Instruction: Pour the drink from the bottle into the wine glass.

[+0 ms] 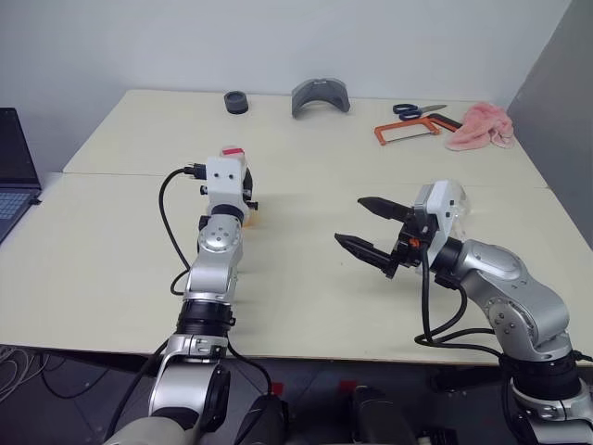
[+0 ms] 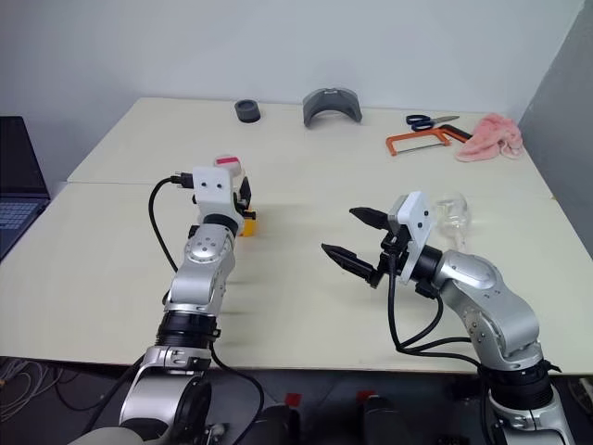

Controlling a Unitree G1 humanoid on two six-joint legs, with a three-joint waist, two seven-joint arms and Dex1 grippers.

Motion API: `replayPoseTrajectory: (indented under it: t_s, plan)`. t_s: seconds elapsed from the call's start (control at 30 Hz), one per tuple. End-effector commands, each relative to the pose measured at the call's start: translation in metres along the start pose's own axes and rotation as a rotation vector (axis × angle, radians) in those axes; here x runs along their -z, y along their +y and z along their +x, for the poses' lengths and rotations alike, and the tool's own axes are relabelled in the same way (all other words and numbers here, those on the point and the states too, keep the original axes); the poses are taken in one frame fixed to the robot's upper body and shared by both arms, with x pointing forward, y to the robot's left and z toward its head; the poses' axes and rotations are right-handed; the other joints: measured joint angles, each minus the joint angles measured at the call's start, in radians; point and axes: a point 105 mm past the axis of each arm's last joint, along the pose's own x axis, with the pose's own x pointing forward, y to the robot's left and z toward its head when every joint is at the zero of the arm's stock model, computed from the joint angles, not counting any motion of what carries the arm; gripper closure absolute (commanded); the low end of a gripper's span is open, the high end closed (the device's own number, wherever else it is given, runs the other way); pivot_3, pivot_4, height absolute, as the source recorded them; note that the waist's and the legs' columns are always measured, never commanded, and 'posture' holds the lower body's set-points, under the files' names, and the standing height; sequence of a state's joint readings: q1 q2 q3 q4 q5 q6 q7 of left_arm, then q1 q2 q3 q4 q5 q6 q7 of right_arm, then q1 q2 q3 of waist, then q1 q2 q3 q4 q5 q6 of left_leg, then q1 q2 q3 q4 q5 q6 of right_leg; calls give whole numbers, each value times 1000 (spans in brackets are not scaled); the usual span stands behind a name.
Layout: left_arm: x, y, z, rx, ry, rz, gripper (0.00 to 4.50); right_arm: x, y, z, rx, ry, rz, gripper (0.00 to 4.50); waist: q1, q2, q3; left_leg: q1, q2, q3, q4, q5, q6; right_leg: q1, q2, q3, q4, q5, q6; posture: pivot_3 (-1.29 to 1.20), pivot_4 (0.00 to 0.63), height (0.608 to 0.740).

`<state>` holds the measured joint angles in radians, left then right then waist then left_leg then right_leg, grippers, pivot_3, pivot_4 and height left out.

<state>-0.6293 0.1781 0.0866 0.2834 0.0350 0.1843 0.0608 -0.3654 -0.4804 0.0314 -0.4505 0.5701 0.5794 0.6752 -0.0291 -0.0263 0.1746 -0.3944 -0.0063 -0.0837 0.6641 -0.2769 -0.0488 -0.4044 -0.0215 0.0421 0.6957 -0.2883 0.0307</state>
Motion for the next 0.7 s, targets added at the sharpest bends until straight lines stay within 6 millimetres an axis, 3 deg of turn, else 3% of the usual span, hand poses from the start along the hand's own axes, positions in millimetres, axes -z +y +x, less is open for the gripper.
replayPoseTrajectory:
  t_s: [0.03, 0.17, 0.3, 0.57, 0.7]
  plan:
    - [-30, -4, -3, 48, -135, -33, 2770, -11, -1, -1, 4, -31, -46, 0, 0, 0, 0, 0, 0, 0, 0, 0, 0, 0, 0, 0, 0, 0, 0, 0, 150, 740]
    - [-39, -23, -9, 225, -184, -98, 2770, -12, -6, -3, 39, -39, -80, 0, 0, 0, 0, -1, 0, 0, 0, 0, -1, 0, 0, 0, 0, 0, 0, 0, 150, 740]
    - [-37, -48, -27, 572, -175, -150, 2775, -9, -10, -12, 87, -40, -138, 0, 0, 0, 0, -1, 0, 2, 0, 1, -2, 0, 0, -1, 0, 0, 0, 0, 150, 740]
    - [-39, -57, -41, 966, -153, -108, 2776, -5, -4, -28, 108, -20, -126, 0, -2, 0, 0, 0, 0, 2, 0, 0, 0, 0, 1, 0, -1, 0, 0, 0, 150, 740]
    - [-40, -61, -46, 1076, -152, -107, 2777, -6, -2, -32, 125, -26, -122, 0, -2, 0, 0, -1, -1, 2, 0, 0, 0, 0, 1, -1, -1, 0, 0, 0, 150, 740]
